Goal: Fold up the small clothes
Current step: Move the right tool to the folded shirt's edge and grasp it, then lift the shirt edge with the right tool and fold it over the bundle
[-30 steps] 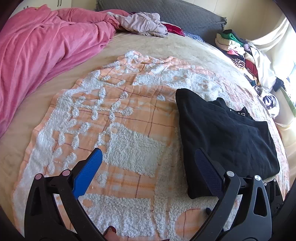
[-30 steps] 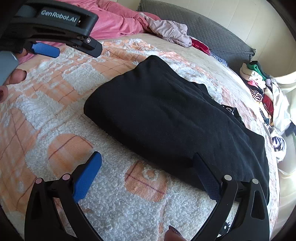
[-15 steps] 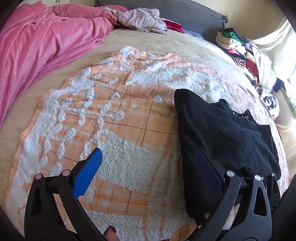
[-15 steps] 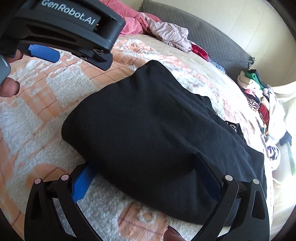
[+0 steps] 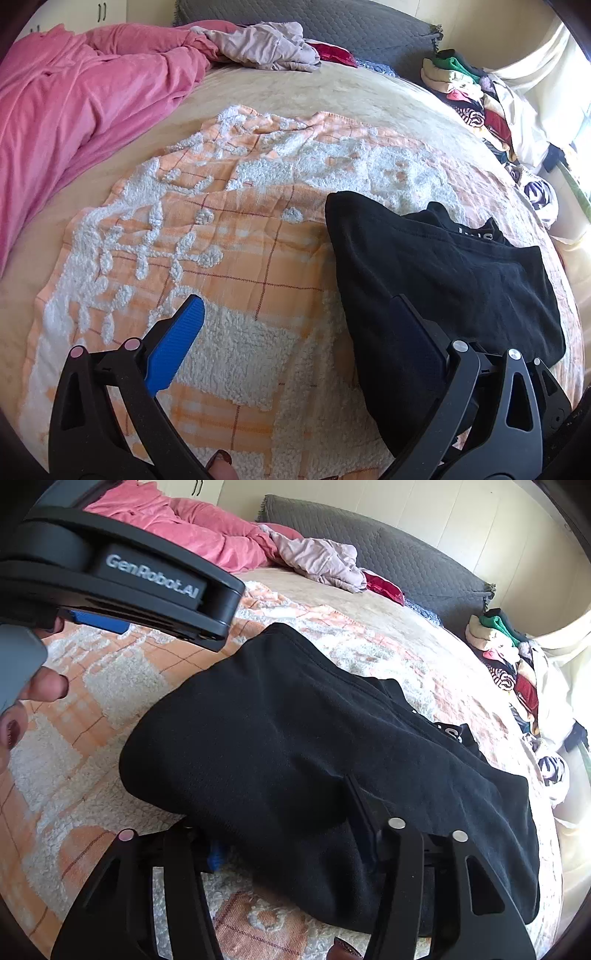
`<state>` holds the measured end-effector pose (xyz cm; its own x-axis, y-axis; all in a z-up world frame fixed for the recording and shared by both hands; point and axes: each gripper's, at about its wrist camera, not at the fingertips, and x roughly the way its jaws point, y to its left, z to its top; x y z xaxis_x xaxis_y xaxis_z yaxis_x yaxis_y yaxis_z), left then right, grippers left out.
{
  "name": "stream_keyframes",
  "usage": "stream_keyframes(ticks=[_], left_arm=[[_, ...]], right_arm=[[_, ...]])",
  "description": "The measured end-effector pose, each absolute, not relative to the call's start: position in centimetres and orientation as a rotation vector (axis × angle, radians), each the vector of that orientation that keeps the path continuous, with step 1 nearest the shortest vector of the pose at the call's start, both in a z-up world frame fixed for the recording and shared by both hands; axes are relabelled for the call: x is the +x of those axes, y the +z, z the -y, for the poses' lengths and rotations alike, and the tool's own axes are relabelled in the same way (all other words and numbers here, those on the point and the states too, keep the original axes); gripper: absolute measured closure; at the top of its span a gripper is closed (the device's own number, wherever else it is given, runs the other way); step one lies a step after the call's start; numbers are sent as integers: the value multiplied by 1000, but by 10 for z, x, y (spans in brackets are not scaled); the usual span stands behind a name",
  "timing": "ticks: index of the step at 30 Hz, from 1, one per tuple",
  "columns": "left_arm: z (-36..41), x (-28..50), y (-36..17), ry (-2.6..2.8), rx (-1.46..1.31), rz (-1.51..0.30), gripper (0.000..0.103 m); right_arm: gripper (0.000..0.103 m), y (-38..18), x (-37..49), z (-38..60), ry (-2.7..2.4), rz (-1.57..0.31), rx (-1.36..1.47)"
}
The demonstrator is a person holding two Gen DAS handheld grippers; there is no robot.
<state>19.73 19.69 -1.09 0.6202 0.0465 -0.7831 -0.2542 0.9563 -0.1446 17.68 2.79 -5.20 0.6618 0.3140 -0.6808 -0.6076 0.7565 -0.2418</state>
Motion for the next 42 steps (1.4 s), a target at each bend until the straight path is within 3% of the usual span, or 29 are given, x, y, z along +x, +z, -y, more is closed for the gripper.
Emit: stream_keyframes(ticks=[5,22,23,25,26,28,31,34,42], left_arm=[[-193,205,-7,139,-274,-897,9],[-156,255,-11,-56,-424,-971,11],[-155,256,-13,-67,-441,-975,14],[-152,259,-17,-99,-477,-984,35],[-150,261,-19,-107,-487,-991,39],[-145,262,-21,-131,-507,-994,62],[-132,264,-18,-140,-500,-987,80],[-118,265,-8,-141,-480,-970,86],[-69,272,26,-162,-388,-935,87]], right_arm=[[74,-43,169,-21,565,-628,-446],[79,-17,155,21,570,-548,-301],[80,-16,154,24,568,-544,-290],[80,-13,152,27,568,-536,-279],[80,-13,151,29,568,-532,-281],[81,-11,149,31,565,-523,-284],[89,-8,147,38,549,-500,-282],[90,-5,147,49,533,-493,-270],[93,12,143,88,475,-468,-216]])
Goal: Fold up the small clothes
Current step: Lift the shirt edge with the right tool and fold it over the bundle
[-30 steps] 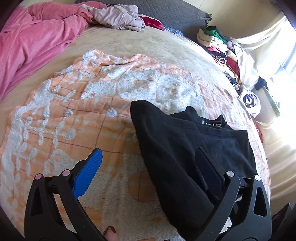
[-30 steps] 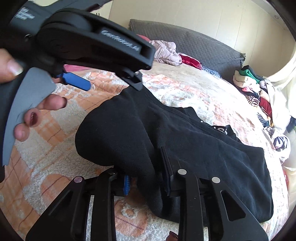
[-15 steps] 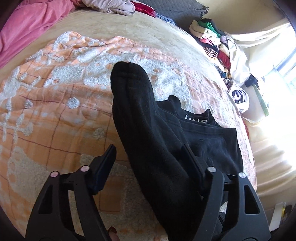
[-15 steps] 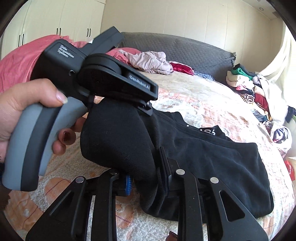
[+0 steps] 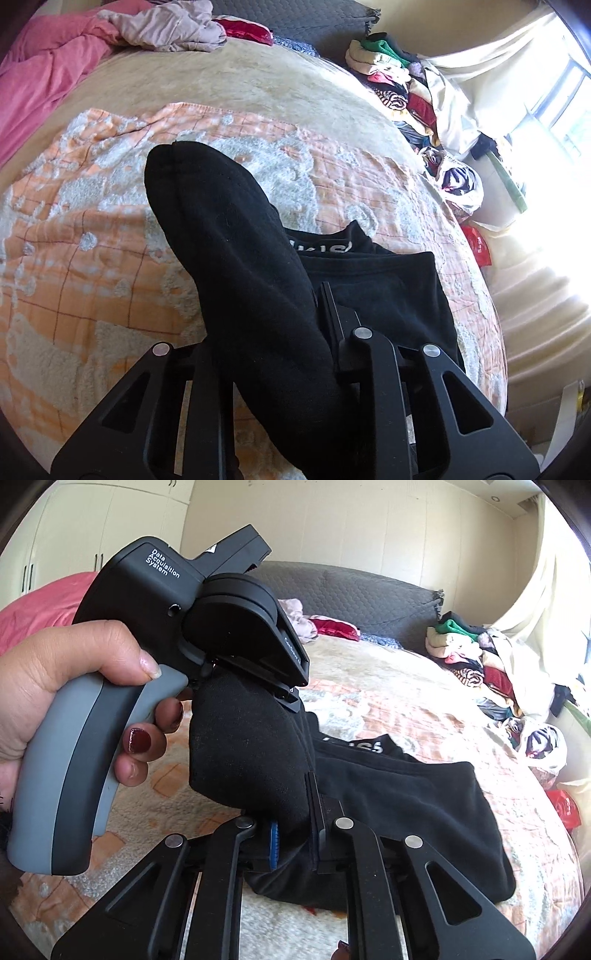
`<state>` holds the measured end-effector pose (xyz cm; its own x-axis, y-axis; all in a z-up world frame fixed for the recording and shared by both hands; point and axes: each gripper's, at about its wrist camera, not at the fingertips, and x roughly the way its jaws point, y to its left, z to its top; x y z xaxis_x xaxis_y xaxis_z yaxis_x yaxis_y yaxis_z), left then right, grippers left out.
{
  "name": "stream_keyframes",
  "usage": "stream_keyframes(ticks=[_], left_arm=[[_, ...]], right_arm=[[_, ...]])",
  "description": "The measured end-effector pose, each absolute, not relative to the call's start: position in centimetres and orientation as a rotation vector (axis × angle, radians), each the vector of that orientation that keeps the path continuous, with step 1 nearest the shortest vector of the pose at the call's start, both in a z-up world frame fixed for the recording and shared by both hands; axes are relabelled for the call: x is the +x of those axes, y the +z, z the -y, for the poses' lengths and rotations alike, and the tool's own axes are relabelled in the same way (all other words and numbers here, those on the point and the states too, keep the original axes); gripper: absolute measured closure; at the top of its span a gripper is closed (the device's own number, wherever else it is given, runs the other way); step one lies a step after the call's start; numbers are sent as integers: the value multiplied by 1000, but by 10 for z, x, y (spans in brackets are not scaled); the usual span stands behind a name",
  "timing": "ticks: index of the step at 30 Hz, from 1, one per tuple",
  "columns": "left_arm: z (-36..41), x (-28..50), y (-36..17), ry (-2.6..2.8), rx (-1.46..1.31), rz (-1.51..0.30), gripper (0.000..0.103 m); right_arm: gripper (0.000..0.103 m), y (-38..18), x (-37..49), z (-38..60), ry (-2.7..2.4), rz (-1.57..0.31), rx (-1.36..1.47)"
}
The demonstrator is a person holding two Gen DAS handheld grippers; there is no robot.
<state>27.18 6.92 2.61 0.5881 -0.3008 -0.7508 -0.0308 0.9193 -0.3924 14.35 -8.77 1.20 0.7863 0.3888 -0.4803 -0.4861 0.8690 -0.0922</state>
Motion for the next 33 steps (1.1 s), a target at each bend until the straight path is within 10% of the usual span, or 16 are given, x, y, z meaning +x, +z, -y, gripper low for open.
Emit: stream_keyframes(ticks=[33], left_arm=[[105,316,8,-277,-199,-1056,76]], right_arm=[[94,-9,156,222,290,-662,144]])
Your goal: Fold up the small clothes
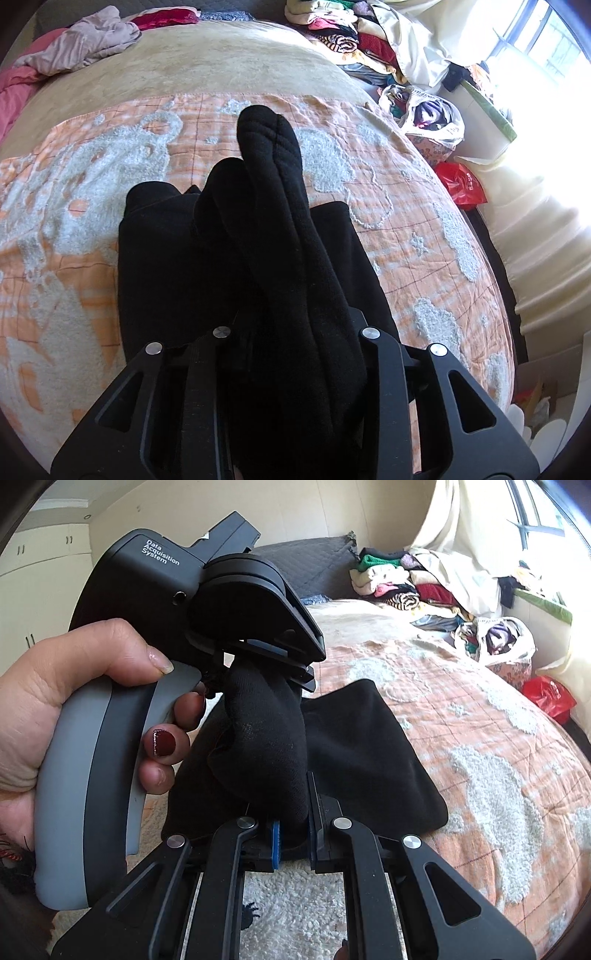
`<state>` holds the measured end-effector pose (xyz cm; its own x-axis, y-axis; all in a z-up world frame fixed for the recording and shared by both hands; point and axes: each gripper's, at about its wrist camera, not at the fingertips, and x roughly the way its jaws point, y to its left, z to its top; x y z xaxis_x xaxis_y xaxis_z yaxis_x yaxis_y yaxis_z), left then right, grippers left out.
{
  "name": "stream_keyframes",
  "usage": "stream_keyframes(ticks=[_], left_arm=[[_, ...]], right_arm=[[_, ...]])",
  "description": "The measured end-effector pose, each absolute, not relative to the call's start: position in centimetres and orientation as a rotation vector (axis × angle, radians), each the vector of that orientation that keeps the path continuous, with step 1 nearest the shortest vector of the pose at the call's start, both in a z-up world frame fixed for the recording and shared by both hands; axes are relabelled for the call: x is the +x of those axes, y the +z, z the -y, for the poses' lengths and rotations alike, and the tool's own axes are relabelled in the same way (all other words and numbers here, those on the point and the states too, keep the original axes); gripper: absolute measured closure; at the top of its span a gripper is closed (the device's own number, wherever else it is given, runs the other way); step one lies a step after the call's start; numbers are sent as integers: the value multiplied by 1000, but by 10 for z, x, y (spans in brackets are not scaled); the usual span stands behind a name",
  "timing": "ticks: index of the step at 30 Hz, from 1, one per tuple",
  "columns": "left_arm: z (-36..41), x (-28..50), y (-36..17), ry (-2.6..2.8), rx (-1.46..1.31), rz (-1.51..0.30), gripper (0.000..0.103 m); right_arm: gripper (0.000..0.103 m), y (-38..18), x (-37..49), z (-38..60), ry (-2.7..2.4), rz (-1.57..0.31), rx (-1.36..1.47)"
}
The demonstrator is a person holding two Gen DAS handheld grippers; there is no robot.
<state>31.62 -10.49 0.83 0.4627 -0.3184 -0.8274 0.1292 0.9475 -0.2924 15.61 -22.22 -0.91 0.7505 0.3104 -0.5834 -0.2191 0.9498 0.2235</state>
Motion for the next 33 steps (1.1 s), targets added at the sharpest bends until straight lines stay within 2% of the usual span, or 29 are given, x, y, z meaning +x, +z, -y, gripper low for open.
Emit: stream_keyframes(ticks=[2,4,7,12,15,16,17,19,23,30,31,32,33], left_arm=[[110,321,0,-285,-203,-1069,70],[110,325,-7,-295,-229,-1071,53],[98,322,-10,-350,-339,-1068,44],[70,302,12,-351,-328,-975,44],[47,289,15,-291,-247,-954,44],[40,285,12,-268,-220,-961,44],[33,282,8,-246,-199,-964,44],[22,273,-2,-217,-162,-973,44],[12,255,-18,-210,-151,-972,40],[24,236,-13,-212,-106,-927,39],[27,236,-12,-214,-89,-925,39],[30,236,-12,-215,-73,-924,39],[31,236,-12,-214,-65,-923,39]], right_arm=[[93,-17,162,230,281,-700,190],[92,-25,167,238,275,-736,240],[84,-35,172,248,268,-788,307],[79,-50,179,273,289,-883,466],[71,-50,182,290,345,-920,602],[65,-49,184,295,365,-921,647],[53,-46,187,296,387,-923,675],[41,-41,200,302,424,-934,710],[37,-34,242,309,465,-979,695],[39,-36,285,297,478,-1019,614],[46,-34,287,294,472,-1009,585],[58,-33,291,291,471,-1008,547],[61,-34,288,288,469,-1008,513]])
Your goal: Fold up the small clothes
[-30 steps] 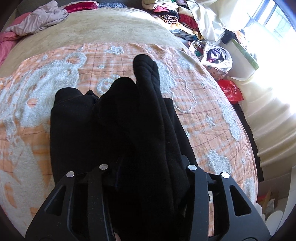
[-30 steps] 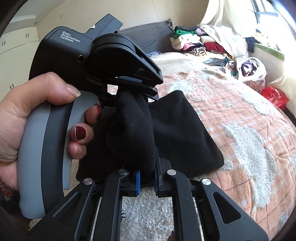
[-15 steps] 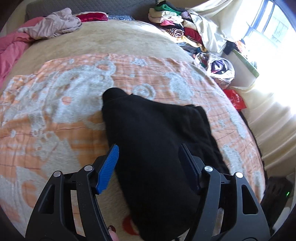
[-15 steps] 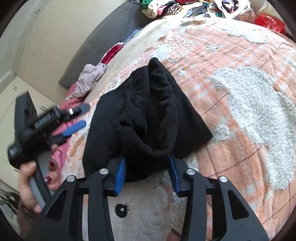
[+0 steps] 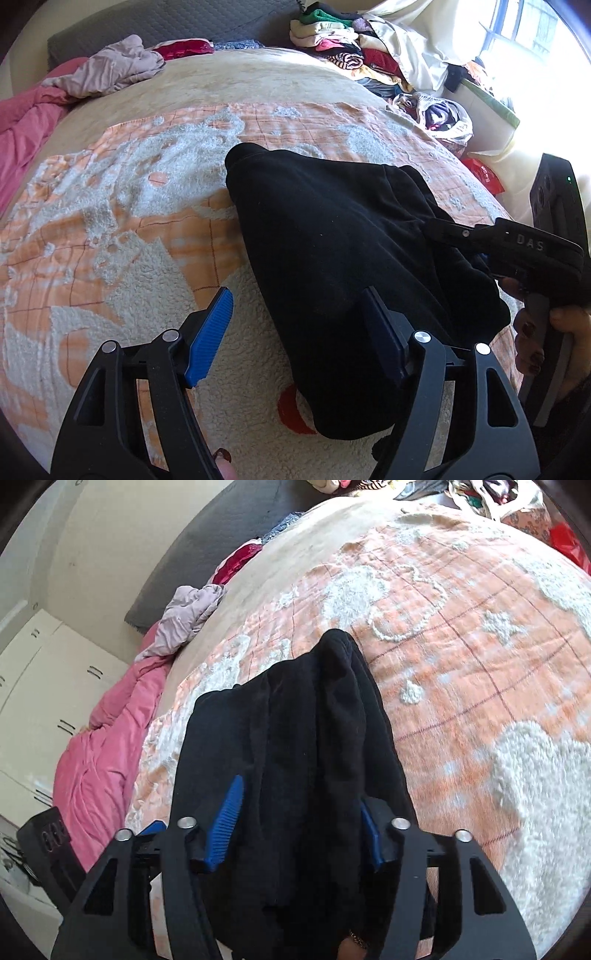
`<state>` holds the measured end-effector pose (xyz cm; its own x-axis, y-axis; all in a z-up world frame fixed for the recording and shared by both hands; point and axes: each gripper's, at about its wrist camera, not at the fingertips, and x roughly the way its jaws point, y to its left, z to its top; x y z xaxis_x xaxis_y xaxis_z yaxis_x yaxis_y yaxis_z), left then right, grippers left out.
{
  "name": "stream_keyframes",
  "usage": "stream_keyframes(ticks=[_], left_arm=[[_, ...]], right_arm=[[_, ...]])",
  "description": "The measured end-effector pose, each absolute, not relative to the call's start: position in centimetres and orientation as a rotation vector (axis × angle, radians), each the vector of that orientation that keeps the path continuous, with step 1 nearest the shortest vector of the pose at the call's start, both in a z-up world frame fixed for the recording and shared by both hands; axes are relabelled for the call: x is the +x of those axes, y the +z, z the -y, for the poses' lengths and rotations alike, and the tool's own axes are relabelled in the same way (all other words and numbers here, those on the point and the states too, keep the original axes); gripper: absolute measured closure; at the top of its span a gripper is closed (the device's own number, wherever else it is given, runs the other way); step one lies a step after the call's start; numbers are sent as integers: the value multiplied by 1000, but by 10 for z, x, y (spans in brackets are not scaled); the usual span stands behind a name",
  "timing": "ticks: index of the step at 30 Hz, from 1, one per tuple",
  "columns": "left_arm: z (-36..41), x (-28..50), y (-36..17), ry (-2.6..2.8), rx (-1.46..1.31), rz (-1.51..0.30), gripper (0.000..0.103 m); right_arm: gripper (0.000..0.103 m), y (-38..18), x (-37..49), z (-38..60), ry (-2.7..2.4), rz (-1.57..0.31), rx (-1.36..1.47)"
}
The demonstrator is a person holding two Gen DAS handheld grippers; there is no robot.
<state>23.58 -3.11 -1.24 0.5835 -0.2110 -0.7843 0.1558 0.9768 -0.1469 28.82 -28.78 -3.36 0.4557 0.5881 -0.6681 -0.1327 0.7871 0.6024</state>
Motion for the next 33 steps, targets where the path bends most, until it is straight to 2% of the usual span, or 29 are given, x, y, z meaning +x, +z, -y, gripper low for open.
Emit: stream_keyframes(ticks=[2,5,8,13,18,22,33], left_arm=[[33,237,-12,-221,-63,-924,39],[35,238,-13,-224,-70,-927,39],[35,238,-14,-223,-90,-928,39],[42,237,-11,-240,-125,-926,39],[50,238,-20,-249,-129,-962,37],[53,235,-26,-255,-145,-974,36],[51,217,-23,-284,-183,-976,36]], right_arm=[[73,-31,287,283,471,-989,434],[83,-23,281,270,466,-934,269],[84,-4,270,253,455,-822,91],[84,17,259,252,417,-698,-52],[84,-25,287,270,391,-849,49],[81,-44,295,286,393,-885,164],[55,-34,265,312,491,-962,315]])
